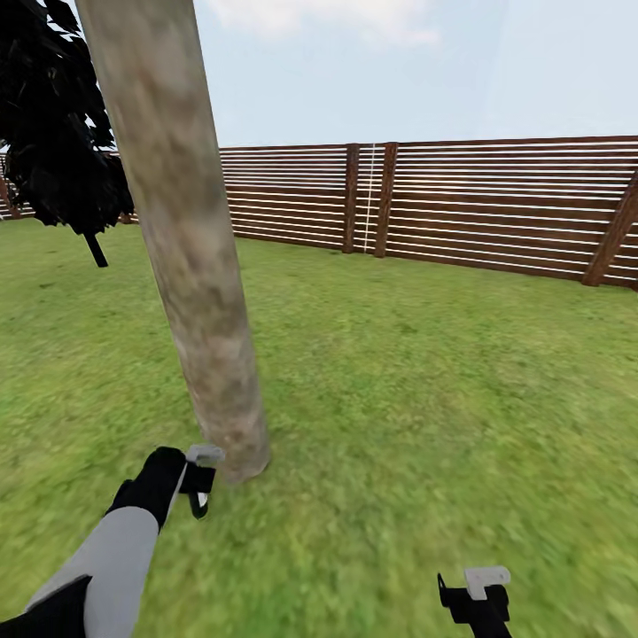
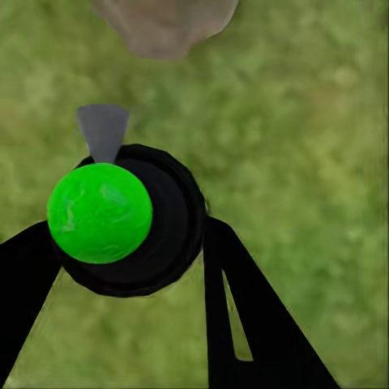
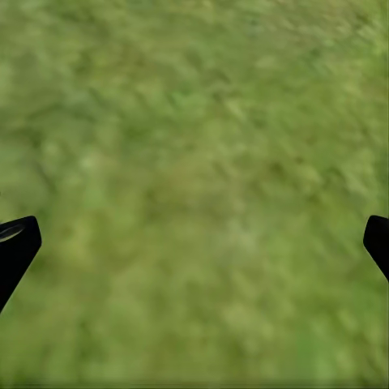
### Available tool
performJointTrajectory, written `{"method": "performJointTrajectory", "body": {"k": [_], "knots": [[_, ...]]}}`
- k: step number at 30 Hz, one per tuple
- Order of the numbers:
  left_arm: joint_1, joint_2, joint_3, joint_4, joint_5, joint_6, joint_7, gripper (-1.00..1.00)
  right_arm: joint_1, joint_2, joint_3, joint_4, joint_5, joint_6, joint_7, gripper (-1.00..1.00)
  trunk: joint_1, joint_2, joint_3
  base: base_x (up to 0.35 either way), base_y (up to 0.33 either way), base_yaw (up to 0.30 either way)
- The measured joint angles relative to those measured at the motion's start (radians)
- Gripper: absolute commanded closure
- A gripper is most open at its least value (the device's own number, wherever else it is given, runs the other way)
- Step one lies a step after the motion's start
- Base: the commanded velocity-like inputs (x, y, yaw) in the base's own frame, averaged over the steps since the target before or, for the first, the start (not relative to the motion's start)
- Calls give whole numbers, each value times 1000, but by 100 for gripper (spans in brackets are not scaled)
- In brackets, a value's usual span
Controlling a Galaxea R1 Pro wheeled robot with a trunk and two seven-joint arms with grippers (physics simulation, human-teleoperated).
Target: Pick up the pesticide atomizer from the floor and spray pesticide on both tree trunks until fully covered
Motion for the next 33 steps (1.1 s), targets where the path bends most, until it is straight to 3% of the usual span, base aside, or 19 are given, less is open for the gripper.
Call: {"method": "performJointTrajectory", "body": {"k": [3, 4, 6, 8, 14, 19, 21, 23, 25, 26, 28, 30, 31, 33], "knots": [[-5, 39, 3, -2, -2, 5, -2, 100, 0, 0, 0, 0, 0, 0, 0, -100, 0, 0, 0, 0, 0, 0], [-6, 35, -1, -2, 4, 7, -2, 100, 0, 0, 0, 0, 0, 0, 0, -100, 0, 0, 0, 0, 0, 0], [-24, -6, -8, -3, 15, 15, -3, 100, 0, 0, 0, 0, 0, 0, 0, -100, 0, 0, 0, 0, 0, 0], [-54, -29, -9, -3, 6, 34, -3, 100, 0, 0, 0, 0, 0, 0, 0, -100, 0, 0, 0, -98, 0, 0], [-87, 12, -9, -22, 0, 64, -2, 100, 0, 0, 0, 0, 0, 0, 0, -100, 0, 0, 0, -136, 0, 0], [-186, -33, -10, -16, 7, 105, -3, 100, 0, 0, 0, 0, 0, 0, 0, -100, 0, 0, 0, -2, 0, 0], [-195, -22, -11, -19, -1, 111, -2, 100, 0, 0, 0, 0, 0, 0, 0, -100, 0, 0, 0, 0, 0, 0], [-196, 17, -9, -19, -10, 112, -3, 100, 0, 0, 0, 0, 0, 0, 0, -100, 0, 0, 0, 0, 0, 0], [-216, -42, -10, -14, 18, 155, -5, 100, 0, -1, 0, 0, 0, 0, 0, -100, 0, 0, 0, 0, 0, 0], [-222, -45, -12, -18, -1, 172, -4, 100, 0, -1, 0, 0, 0, 0, 0, -100, 0, 0, 0, 0, 0, 0], [-224, -36, -13, -21, -9, 187, -4, 100, 0, -1, 0, 0, 0, 0, 0, -100, 0, 0, 0, 0, 0, 0], [-218, 31, -11, -24, -23, 189, -3, 100, 0, -2, 0, 0, 0, 0, 0, -100, 0, 0, 0, 0, 0, 0], [-215, 49, -12, -23, -17, 189, -3, 100, 0, -2, 0, 0, 0, 0, 0, -100, 0, 0, 0, 0, 0, 0], [-212, 57, -14, -22, -6, 188, -4, 100, 0, -2, 0, 0, 0, 0, 0, -100, 0, 0, 0, 0, 0, 0]]}}
